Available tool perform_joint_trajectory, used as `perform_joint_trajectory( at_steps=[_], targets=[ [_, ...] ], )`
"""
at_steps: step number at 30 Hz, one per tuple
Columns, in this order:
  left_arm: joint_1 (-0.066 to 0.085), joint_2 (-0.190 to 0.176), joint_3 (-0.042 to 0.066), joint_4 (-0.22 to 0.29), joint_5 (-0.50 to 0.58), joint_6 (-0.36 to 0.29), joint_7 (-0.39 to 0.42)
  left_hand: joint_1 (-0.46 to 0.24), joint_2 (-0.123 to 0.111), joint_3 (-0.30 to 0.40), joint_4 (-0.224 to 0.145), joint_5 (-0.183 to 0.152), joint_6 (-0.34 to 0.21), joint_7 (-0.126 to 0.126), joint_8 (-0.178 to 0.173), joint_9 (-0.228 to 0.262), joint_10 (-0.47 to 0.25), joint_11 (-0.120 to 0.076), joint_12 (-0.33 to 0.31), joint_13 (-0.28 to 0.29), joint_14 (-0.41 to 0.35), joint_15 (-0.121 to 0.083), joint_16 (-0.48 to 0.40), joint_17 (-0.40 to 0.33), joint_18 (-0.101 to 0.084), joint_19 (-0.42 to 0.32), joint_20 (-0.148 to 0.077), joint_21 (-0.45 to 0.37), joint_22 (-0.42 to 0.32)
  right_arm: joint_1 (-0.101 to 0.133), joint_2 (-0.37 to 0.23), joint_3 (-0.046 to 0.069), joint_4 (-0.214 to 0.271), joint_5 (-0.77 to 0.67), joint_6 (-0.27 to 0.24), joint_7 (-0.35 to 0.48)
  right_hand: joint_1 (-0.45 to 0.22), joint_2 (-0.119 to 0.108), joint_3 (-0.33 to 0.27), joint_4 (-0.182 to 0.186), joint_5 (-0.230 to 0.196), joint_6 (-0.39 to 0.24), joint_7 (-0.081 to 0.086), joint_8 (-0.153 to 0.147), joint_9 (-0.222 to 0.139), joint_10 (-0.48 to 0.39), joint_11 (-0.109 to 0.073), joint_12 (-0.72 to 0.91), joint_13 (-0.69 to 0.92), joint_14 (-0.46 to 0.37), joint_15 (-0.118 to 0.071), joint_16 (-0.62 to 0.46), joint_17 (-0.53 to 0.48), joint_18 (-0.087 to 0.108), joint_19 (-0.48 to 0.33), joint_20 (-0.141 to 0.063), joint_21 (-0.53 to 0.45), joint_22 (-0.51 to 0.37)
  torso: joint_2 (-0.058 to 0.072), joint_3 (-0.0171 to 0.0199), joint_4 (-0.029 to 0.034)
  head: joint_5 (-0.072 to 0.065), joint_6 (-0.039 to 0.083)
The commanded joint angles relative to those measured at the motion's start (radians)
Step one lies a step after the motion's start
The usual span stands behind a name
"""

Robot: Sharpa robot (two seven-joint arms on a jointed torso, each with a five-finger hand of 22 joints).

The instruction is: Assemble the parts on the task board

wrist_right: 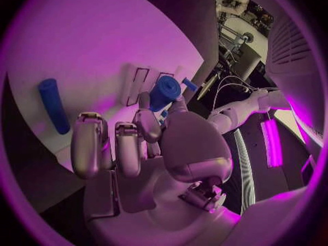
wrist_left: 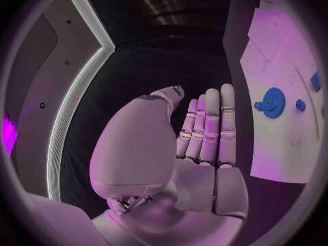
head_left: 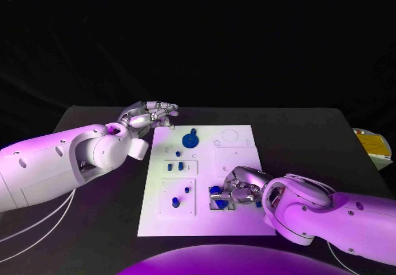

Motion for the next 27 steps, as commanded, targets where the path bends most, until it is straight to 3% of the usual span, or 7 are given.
perform_joint_trajectory(
  at_steps=[1, 8, 27],
  targets=[
    [0.000, 0.000, 0.001, 0.003, -0.002, 0.016, 0.004, 0.006, -0.001, 0.006, 0.002, 0.003, -0.007, 0.003, 0.004, 0.001, -0.006, 0.002, 0.006, 0.001, -0.007, -0.002, -0.001, -0.002, 0.012, -0.002, 0.004, -0.005, -0.001, -0.003, 0.001, -0.001, -0.003, -0.036, 0.011, -0.023, -0.019, -0.006, -0.021, 0.001, -0.022, -0.006, 0.001, 0.008, 0.000, 0.006, -0.002, -0.005, 0.001, 0.086, -0.007, 0.001, 0.140, -0.016, 0.033, -0.005, -0.008, 0.196, 0.000, 0.0001, -0.0003, -0.001, 0.000],
    [0.000, -0.001, 0.001, 0.004, -0.002, 0.016, 0.004, 0.006, -0.001, 0.006, 0.002, 0.003, -0.007, 0.003, 0.004, 0.001, -0.006, 0.002, 0.006, 0.001, -0.007, -0.002, -0.001, -0.002, 0.012, -0.002, 0.004, -0.005, -0.001, -0.004, 0.000, -0.001, -0.001, -0.047, 0.007, -0.025, -0.048, -0.021, -0.042, 0.002, -0.025, -0.010, 0.001, 0.011, 0.002, 0.003, -0.002, -0.014, -0.003, 0.085, -0.007, 0.001, 0.139, -0.015, 0.032, -0.006, -0.013, 0.196, -0.001, -0.0002, -0.0001, -0.002, 0.001],
    [0.000, -0.004, 0.001, 0.003, -0.002, 0.014, 0.004, 0.006, -0.001, 0.006, 0.002, 0.003, -0.007, 0.003, 0.004, 0.001, -0.006, 0.002, 0.006, 0.001, -0.007, -0.002, -0.001, -0.002, 0.012, -0.002, 0.004, -0.005, -0.001, -0.007, -0.054, -0.001, 0.067, -0.049, -0.022, 0.011, -0.055, -0.015, -0.043, 0.002, -0.024, -0.007, 0.000, 0.015, 0.004, 0.012, -0.003, 0.003, 0.011, 0.086, -0.007, 0.003, 0.146, -0.017, 0.035, -0.006, -0.003, 0.199, -0.001, -0.0002, -0.0005, -0.004, 0.003]
  ],
)
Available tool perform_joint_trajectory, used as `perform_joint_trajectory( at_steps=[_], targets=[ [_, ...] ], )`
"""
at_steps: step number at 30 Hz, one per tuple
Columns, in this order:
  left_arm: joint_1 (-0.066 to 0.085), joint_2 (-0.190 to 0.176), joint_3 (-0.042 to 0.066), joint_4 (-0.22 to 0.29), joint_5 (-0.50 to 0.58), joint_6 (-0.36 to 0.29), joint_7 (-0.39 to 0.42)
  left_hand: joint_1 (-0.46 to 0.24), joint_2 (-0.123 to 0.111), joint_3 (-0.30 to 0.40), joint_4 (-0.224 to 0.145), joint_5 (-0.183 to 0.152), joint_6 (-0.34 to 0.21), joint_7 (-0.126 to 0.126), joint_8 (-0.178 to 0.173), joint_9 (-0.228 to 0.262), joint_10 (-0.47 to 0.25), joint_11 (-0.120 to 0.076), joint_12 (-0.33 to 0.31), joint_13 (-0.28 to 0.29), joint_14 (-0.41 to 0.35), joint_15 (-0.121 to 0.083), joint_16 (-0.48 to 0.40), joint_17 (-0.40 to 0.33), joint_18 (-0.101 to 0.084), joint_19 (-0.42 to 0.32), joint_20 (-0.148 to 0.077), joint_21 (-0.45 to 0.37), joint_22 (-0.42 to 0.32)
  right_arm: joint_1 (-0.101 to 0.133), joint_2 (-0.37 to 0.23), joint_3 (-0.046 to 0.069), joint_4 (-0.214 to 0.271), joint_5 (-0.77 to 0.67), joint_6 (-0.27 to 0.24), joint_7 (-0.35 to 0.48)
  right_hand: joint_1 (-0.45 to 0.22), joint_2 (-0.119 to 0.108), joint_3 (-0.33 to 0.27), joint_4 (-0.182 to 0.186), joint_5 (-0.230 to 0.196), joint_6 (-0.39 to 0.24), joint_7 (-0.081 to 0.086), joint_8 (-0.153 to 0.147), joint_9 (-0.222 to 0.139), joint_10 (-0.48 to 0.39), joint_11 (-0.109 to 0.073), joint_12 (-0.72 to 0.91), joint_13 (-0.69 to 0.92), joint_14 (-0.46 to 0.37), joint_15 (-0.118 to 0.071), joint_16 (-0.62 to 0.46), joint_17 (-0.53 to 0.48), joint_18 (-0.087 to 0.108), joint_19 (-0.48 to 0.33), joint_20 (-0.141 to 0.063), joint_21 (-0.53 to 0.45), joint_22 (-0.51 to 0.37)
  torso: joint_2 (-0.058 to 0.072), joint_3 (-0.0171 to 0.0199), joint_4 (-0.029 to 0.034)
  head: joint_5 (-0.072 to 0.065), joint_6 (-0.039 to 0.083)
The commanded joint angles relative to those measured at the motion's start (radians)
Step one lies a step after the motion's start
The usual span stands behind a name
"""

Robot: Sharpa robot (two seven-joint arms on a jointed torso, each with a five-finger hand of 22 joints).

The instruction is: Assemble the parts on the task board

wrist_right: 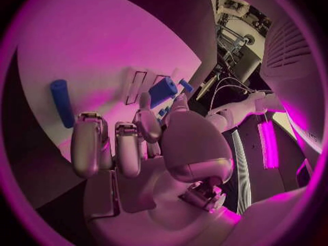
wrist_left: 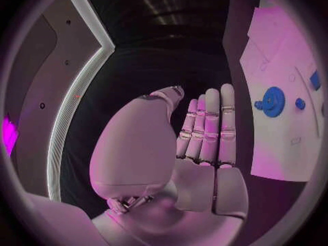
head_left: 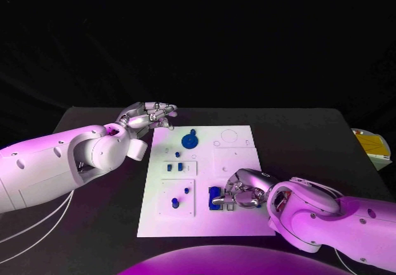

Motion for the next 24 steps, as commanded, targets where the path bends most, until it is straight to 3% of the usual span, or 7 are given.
perform_joint_trajectory(
  at_steps=[1, 11, 14, 16, 21, 24],
  targets=[
    [0.000, 0.001, 0.001, 0.002, -0.002, 0.014, 0.005, 0.006, -0.001, 0.006, 0.002, 0.003, -0.007, 0.003, 0.004, 0.001, -0.006, 0.002, 0.006, 0.001, -0.007, -0.002, -0.001, -0.002, 0.012, -0.002, 0.004, -0.005, -0.002, -0.001, -0.007, 0.000, 0.011, -0.006, -0.010, 0.020, -0.017, 0.005, -0.007, 0.000, -0.004, -0.006, -0.001, 0.009, 0.002, 0.009, 0.000, 0.008, 0.003, 0.087, -0.007, 0.003, 0.145, -0.017, 0.035, -0.006, 0.005, 0.200, 0.000, -0.0003, -0.0002, -0.001, 0.001],
    [0.000, 0.000, 0.001, 0.002, -0.002, 0.013, 0.005, 0.006, -0.001, 0.007, 0.001, 0.003, -0.007, 0.003, 0.005, 0.002, -0.007, 0.002, 0.008, 0.001, -0.008, -0.001, 0.000, -0.002, 0.012, -0.002, 0.004, -0.006, -0.002, -0.001, -0.025, 0.000, 0.019, 0.001, -0.010, 0.036, -0.053, 0.012, -0.006, -0.001, -0.003, -0.006, -0.002, 0.013, 0.005, 0.013, -0.001, 0.014, 0.009, 0.087, -0.008, 0.004, 0.149, -0.017, 0.037, -0.007, 0.008, 0.201, 0.001, -0.0002, 0.0007, 0.000, 0.000],
    [0.000, -0.001, 0.001, 0.002, -0.002, 0.013, 0.004, 0.006, -0.001, 0.007, 0.001, 0.003, -0.007, 0.003, 0.005, 0.002, -0.007, 0.002, 0.008, 0.001, -0.008, -0.001, 0.000, -0.002, 0.012, -0.002, 0.004, -0.006, -0.002, -0.001, -0.029, 0.000, 0.022, 0.003, -0.003, 0.046, 0.014, 0.031, 0.000, -0.005, 0.016, -0.005, -0.004, 0.018, 0.006, 0.020, -0.002, 0.026, 0.021, 0.088, -0.009, 0.005, 0.153, -0.017, 0.038, -0.008, 0.007, 0.203, 0.001, 0.0000, 0.0006, 0.000, 0.000],
    [0.000, -0.001, 0.001, 0.002, -0.002, 0.013, 0.004, 0.006, -0.001, 0.007, 0.001, 0.003, -0.007, 0.003, 0.005, 0.002, -0.007, 0.002, 0.008, 0.001, -0.008, -0.001, 0.000, -0.002, 0.012, -0.002, 0.004, -0.006, -0.002, -0.001, -0.030, 0.000, 0.023, 0.005, 0.008, 0.054, 0.094, 0.044, -0.008, -0.007, 0.069, -0.005, -0.007, 0.022, 0.006, 0.026, -0.005, 0.037, 0.031, 0.088, -0.012, 0.006, 0.156, -0.018, 0.039, -0.010, 0.009, 0.205, 0.000, -0.0003, 0.0000, 0.000, -0.001],
    [0.000, 0.000, 0.001, 0.003, -0.002, 0.014, 0.003, 0.006, 0.000, 0.008, 0.001, 0.004, -0.007, 0.003, 0.005, 0.002, -0.007, 0.002, 0.009, 0.001, -0.008, -0.001, 0.000, -0.002, 0.012, -0.002, 0.004, -0.007, -0.002, -0.001, -0.024, 0.000, 0.018, 0.008, 0.026, 0.064, 0.187, 0.055, -0.031, -0.009, 0.137, -0.002, -0.010, 0.023, 0.002, 0.035, -0.008, 0.052, 0.046, 0.090, -0.014, 0.009, 0.165, -0.019, 0.041, -0.012, 0.011, 0.206, 0.001, -0.0005, 0.0005, 0.000, -0.003],
    [0.000, 0.000, 0.001, 0.003, -0.002, 0.014, 0.003, 0.006, 0.000, 0.008, 0.001, 0.004, -0.007, 0.003, 0.005, 0.002, -0.007, 0.002, 0.009, 0.001, -0.008, -0.001, 0.000, -0.002, 0.012, -0.002, 0.004, -0.007, -0.002, -0.001, -0.017, 0.000, 0.011, 0.009, 0.028, 0.062, 0.197, 0.060, -0.036, -0.007, 0.150, -0.001, -0.010, 0.022, 0.000, 0.037, -0.008, 0.055, 0.050, 0.090, -0.014, 0.009, 0.166, -0.019, 0.041, -0.013, 0.013, 0.207, 0.001, -0.0006, 0.0007, -0.001, -0.003]
  ],
)
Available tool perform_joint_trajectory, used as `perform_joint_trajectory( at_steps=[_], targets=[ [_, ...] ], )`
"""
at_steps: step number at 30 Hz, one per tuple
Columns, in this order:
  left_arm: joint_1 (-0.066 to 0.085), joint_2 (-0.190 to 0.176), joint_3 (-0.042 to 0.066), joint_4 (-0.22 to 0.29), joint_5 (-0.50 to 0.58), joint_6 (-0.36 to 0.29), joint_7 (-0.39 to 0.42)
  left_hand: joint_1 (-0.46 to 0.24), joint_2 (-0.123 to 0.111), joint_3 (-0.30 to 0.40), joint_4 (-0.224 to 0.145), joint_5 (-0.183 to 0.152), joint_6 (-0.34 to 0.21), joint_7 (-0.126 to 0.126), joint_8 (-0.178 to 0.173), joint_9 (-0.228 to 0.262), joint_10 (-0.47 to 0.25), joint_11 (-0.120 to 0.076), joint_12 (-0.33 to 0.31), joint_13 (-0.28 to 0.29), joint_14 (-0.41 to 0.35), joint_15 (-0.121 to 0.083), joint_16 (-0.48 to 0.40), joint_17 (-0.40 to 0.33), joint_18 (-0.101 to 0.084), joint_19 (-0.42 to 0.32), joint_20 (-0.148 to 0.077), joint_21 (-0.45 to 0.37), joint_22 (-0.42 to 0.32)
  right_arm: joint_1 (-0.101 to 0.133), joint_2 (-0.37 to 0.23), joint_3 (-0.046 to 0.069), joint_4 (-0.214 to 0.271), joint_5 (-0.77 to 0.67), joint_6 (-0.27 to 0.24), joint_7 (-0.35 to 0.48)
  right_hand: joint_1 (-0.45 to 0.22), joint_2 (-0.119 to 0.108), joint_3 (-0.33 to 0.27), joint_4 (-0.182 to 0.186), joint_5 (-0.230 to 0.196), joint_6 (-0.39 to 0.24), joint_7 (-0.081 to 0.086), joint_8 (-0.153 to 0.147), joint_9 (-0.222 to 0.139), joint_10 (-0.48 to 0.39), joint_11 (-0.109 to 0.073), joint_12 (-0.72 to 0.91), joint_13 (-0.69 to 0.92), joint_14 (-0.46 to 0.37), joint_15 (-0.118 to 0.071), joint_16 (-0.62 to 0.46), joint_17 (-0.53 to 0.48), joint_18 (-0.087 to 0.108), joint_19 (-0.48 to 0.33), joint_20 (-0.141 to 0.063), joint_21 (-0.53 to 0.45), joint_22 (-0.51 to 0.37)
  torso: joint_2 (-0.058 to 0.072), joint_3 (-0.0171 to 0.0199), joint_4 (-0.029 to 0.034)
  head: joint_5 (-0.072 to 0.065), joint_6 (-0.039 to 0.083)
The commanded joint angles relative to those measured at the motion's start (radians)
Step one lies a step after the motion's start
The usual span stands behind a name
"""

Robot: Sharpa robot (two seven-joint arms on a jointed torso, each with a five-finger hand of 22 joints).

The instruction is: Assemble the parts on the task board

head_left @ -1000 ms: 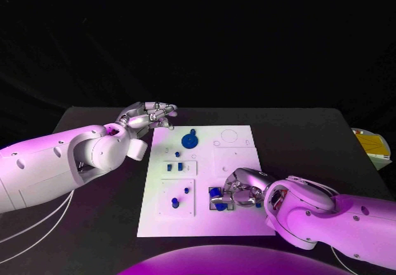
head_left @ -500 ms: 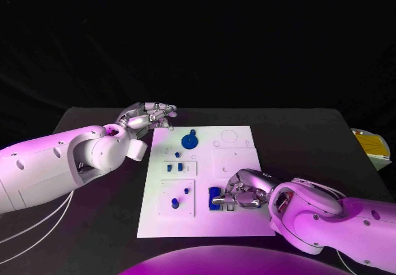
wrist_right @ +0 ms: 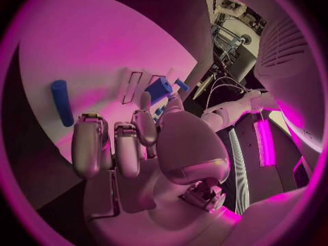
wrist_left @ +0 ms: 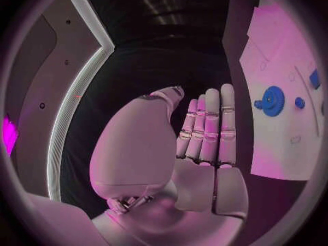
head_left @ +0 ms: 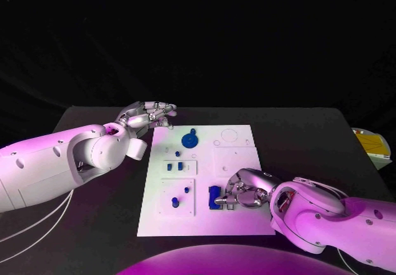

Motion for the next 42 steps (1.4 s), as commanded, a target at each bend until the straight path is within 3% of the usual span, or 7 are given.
perform_joint_trajectory(
  at_steps=[1, 13, 22, 26, 30, 42],
  targets=[
    [0.000, 0.001, 0.001, 0.003, -0.002, 0.014, 0.004, 0.006, 0.000, 0.005, -0.001, 0.004, -0.007, 0.003, 0.005, 0.001, -0.007, 0.002, 0.004, 0.001, -0.008, -0.001, 0.000, -0.001, 0.012, -0.002, 0.004, -0.007, -0.002, -0.001, 0.008, 0.000, -0.008, 0.001, 0.027, 0.019, 0.027, 0.013, -0.007, 0.002, 0.010, 0.003, -0.006, 0.004, -0.002, 0.014, -0.007, 0.009, 0.005, 0.088, -0.005, 0.005, 0.167, -0.019, 0.041, -0.005, 0.004, 0.207, 0.000, -0.0002, 0.0002, -0.001, 0.000],
    [0.000, 0.001, 0.001, 0.003, -0.002, 0.014, 0.003, 0.006, 0.000, 0.005, -0.001, 0.004, -0.007, 0.003, 0.005, 0.001, -0.007, 0.002, 0.004, 0.001, -0.008, -0.001, 0.000, -0.001, 0.012, -0.002, 0.004, -0.007, -0.002, -0.001, 0.030, 0.000, -0.035, -0.002, 0.052, 0.006, 0.028, 0.022, -0.011, 0.003, 0.018, 0.006, -0.007, 0.005, -0.002, 0.019, -0.007, 0.019, 0.012, 0.088, -0.006, 0.006, 0.168, -0.019, 0.041, -0.006, 0.003, 0.207, 0.000, -0.0003, 0.0000, 0.002, -0.001],
    [0.000, -0.001, 0.001, 0.003, -0.002, 0.014, 0.003, 0.006, 0.000, 0.005, -0.001, 0.004, -0.007, 0.003, 0.005, 0.001, -0.007, 0.002, 0.004, 0.001, -0.008, -0.001, 0.000, -0.001, 0.012, -0.002, 0.004, -0.007, -0.002, -0.001, 0.024, 0.000, -0.039, -0.019, 0.066, 0.001, 0.092, 0.024, -0.027, -0.005, 0.039, 0.008, -0.011, 0.003, -0.008, 0.022, -0.011, 0.025, 0.020, 0.088, -0.008, 0.006, 0.170, -0.019, 0.041, -0.008, 0.002, 0.207, 0.000, 0.0001, -0.0007, 0.002, -0.002],
    [0.000, -0.001, 0.001, 0.003, -0.002, 0.015, 0.003, 0.006, 0.000, 0.005, -0.001, 0.004, -0.007, 0.003, 0.005, 0.001, -0.007, 0.002, 0.004, 0.001, -0.008, -0.001, 0.000, -0.001, 0.012, -0.002, 0.004, -0.007, -0.002, -0.001, 0.019, 0.000, -0.043, -0.042, 0.054, -0.009, 0.132, 0.039, -0.030, -0.001, 0.004, 0.011, -0.012, 0.001, -0.013, 0.023, -0.012, 0.026, 0.023, 0.088, -0.010, 0.006, 0.170, -0.019, 0.042, -0.010, 0.003, 0.208, 0.000, 0.0006, -0.0005, 0.002, -0.003],
    [0.000, -0.001, 0.001, 0.003, -0.002, 0.015, 0.003, 0.008, 0.002, 0.007, -0.002, 0.004, -0.008, 0.003, 0.006, 0.002, -0.008, 0.002, 0.006, 0.001, -0.009, -0.002, 0.000, -0.001, 0.012, -0.002, 0.004, -0.007, -0.001, -0.001, 0.014, 0.000, -0.047, -0.060, 0.036, -0.018, 0.152, 0.056, -0.024, -0.002, 0.004, 0.013, -0.014, 0.001, -0.015, 0.029, -0.014, 0.038, 0.032, 0.089, -0.011, 0.007, 0.173, -0.020, 0.043, -0.011, 0.005, 0.208, 0.000, 0.0014, -0.0002, 0.002, -0.002],
    [0.000, -0.002, 0.001, 0.003, -0.002, 0.015, 0.002, 0.008, 0.002, 0.007, -0.002, 0.004, -0.008, 0.003, 0.006, 0.002, -0.008, 0.002, 0.006, 0.001, -0.009, -0.002, 0.000, -0.001, 0.012, -0.002, 0.004, -0.007, -0.001, -0.001, 0.002, 0.000, -0.041, -0.058, 0.011, 0.001, 0.134, 0.058, -0.040, 0.003, 0.006, 0.014, -0.011, 0.001, -0.017, 0.027, -0.012, 0.032, 0.030, 0.088, -0.010, 0.006, 0.171, -0.019, 0.042, -0.011, 0.000, 0.207, 0.000, 0.0006, -0.0008, 0.001, -0.002]
  ],
)
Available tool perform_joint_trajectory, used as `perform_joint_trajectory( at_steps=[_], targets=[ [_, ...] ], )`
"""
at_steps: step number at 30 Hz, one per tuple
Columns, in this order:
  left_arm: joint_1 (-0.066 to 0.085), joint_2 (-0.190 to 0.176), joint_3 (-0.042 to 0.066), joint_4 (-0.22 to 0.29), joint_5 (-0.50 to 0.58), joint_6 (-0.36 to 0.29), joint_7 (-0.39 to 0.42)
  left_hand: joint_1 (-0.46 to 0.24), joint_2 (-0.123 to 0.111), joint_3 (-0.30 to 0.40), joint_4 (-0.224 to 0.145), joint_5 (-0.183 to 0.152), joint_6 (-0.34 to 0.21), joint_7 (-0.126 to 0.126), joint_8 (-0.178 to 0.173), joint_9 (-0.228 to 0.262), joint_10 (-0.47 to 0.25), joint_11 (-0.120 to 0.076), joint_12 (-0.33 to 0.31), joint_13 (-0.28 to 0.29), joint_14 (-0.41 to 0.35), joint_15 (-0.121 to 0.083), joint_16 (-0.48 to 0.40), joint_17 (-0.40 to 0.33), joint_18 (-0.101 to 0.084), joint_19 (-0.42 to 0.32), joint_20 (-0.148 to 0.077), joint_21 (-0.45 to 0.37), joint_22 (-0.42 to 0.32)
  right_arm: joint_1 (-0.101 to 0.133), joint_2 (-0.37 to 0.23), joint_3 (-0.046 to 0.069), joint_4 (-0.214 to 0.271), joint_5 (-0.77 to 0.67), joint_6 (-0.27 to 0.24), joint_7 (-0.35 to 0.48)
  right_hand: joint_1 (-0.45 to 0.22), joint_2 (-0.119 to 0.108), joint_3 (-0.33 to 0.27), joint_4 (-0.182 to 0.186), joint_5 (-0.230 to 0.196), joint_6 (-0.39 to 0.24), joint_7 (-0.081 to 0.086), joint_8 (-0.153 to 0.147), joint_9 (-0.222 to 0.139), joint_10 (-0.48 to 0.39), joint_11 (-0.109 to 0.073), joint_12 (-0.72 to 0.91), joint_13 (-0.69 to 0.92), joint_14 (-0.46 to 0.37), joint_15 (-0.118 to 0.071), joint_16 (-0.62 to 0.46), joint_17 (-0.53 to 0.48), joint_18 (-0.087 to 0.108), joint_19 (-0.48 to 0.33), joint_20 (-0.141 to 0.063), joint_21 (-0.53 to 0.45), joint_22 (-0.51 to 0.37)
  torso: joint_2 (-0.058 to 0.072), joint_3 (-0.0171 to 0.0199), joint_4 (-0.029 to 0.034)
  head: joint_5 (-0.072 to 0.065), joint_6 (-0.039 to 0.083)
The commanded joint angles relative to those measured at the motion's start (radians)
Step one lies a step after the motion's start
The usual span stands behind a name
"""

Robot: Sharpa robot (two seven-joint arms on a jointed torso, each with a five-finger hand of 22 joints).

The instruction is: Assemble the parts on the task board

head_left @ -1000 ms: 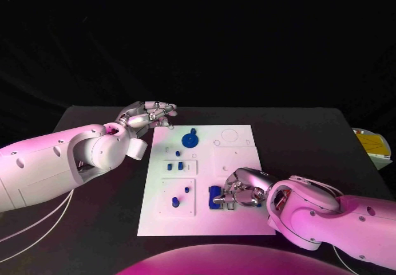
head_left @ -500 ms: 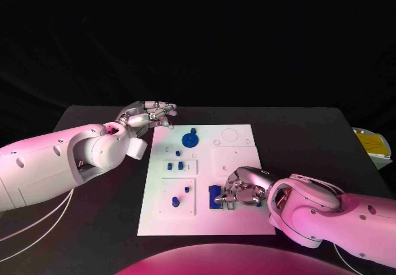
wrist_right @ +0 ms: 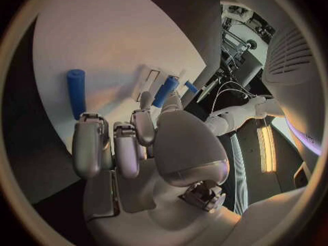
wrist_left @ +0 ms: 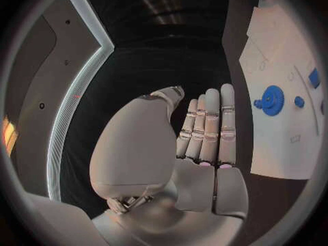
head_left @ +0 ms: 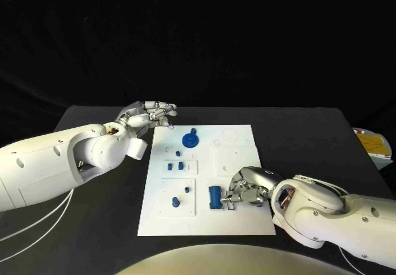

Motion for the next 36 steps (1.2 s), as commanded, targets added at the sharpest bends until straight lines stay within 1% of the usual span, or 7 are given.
perform_joint_trajectory(
  at_steps=[1, 5, 9, 13, 17, 28, 36],
  targets=[
    [0.000, 0.000, 0.001, 0.003, -0.002, 0.015, 0.004, 0.008, 0.002, 0.004, 0.000, 0.004, -0.008, 0.003, 0.006, 0.001, -0.008, 0.002, 0.006, 0.001, -0.005, 0.002, 0.000, -0.002, 0.012, -0.002, 0.004, -0.003, -0.001, -0.001, -0.007, 0.000, 0.005, -0.012, -0.017, 0.010, 0.052, 0.069, -0.009, -0.001, -0.001, 0.002, 0.000, 0.001, -0.001, 0.022, -0.020, 0.027, 0.023, 0.088, -0.003, 0.002, 0.171, -0.019, 0.037, -0.007, -0.001, 0.206, 0.000, -0.0008, 0.0000, -0.002, -0.001],
    [0.000, -0.001, 0.001, 0.004, -0.002, 0.014, 0.005, 0.008, 0.002, 0.004, 0.000, 0.004, -0.008, 0.003, 0.006, 0.001, -0.008, 0.002, 0.006, 0.001, -0.005, 0.002, 0.000, -0.002, 0.012, -0.002, 0.004, -0.003, -0.001, 0.006, -0.032, 0.000, 0.012, 0.000, -0.060, 0.033, 0.058, 0.065, -0.015, -0.004, -0.001, -0.011, 0.004, -0.007, -0.005, 0.012, -0.017, 0.005, 0.009, 0.088, -0.001, 0.001, 0.167, -0.016, 0.033, -0.006, -0.016, 0.203, 0.000, -0.0011, 0.0009, -0.003, 0.000],
    [0.000, -0.003, 0.001, 0.005, -0.002, 0.012, 0.007, 0.008, 0.001, 0.004, 0.000, 0.004, -0.008, 0.003, 0.006, 0.001, -0.009, 0.002, 0.006, 0.001, -0.006, 0.002, 0.000, -0.002, 0.012, -0.002, 0.004, -0.004, -0.001, 0.031, -0.084, 0.001, 0.021, 0.024, -0.102, 0.068, 0.101, 0.058, -0.028, -0.007, 0.000, -0.054, 0.026, -0.048, -0.026, -0.006, 0.001, -0.025, -0.007, 0.087, 0.013, 0.000, 0.165, -0.013, 0.026, 0.004, -0.039, 0.197, -0.002, -0.0020, 0.0002, -0.005, 0.000],
    [0.000, -0.005, 0.000, 0.006, -0.002, 0.011, 0.008, 0.008, 0.001, 0.004, 0.000, 0.004, -0.008, 0.003, 0.006, 0.001, -0.009, 0.002, 0.006, 0.001, -0.006, 0.002, 0.000, -0.002, 0.012, -0.002, 0.004, -0.004, -0.001, 0.055, -0.139, 0.001, 0.024, 0.030, -0.087, 0.077, 0.130, 0.052, -0.037, -0.008, -0.008, -0.072, 0.040, -0.080, -0.044, -0.013, 0.012, -0.035, -0.013, 0.087, 0.023, 0.001, 0.169, -0.014, 0.027, 0.012, -0.036, 0.198, -0.002, -0.0032, 0.0007, -0.013, 0.004],
    [0.001, -0.005, 0.000, 0.007, -0.002, 0.013, 0.011, 0.008, 0.001, 0.004, 0.000, 0.004, -0.008, 0.003, 0.006, 0.001, -0.009, 0.003, 0.006, 0.001, -0.006, 0.002, 0.000, -0.002, 0.012, -0.002, 0.004, -0.004, -0.001, 0.063, -0.178, 0.000, 0.023, 0.015, -0.059, 0.068, 0.150, 0.051, -0.040, -0.010, -0.009, -0.072, 0.043, -0.093, -0.052, -0.016, 0.015, -0.042, -0.016, 0.088, 0.026, 0.001, 0.171, -0.014, 0.028, 0.016, -0.033, 0.199, -0.002, -0.0033, -0.0004, -0.021, 0.006],
    [0.000, -0.005, 0.000, 0.010, -0.004, 0.015, 0.015, 0.006, 0.000, 0.003, 0.001, 0.003, -0.008, 0.003, 0.007, 0.001, -0.009, 0.003, 0.007, 0.001, -0.006, 0.002, 0.000, -0.002, 0.012, -0.002, 0.004, -0.004, -0.001, 0.026, -0.238, -0.004, 0.039, -0.060, -0.006, 0.012, 0.147, 0.052, -0.048, -0.004, -0.016, -0.059, 0.044, -0.098, -0.057, -0.014, 0.016, -0.039, -0.015, 0.088, 0.028, 0.002, 0.173, -0.016, 0.031, 0.018, -0.022, 0.202, -0.001, -0.0014, -0.0006, -0.025, 0.006],
    [0.000, -0.005, 0.000, 0.011, -0.005, 0.015, 0.015, 0.006, 0.000, 0.003, 0.001, 0.003, -0.008, 0.003, 0.007, 0.001, -0.009, 0.003, 0.007, 0.001, -0.006, 0.002, 0.000, -0.002, 0.012, -0.002, 0.004, -0.004, -0.001, -0.013, -0.220, -0.005, 0.035, -0.102, -0.007, -0.017, 0.131, 0.057, -0.059, -0.001, -0.018, -0.044, 0.042, -0.101, -0.061, -0.011, 0.015, -0.037, -0.013, 0.088, 0.027, 0.002, 0.173, -0.016, 0.032, 0.019, -0.019, 0.203, 0.000, -0.0006, 0.0007, -0.026, 0.006]
  ],
)
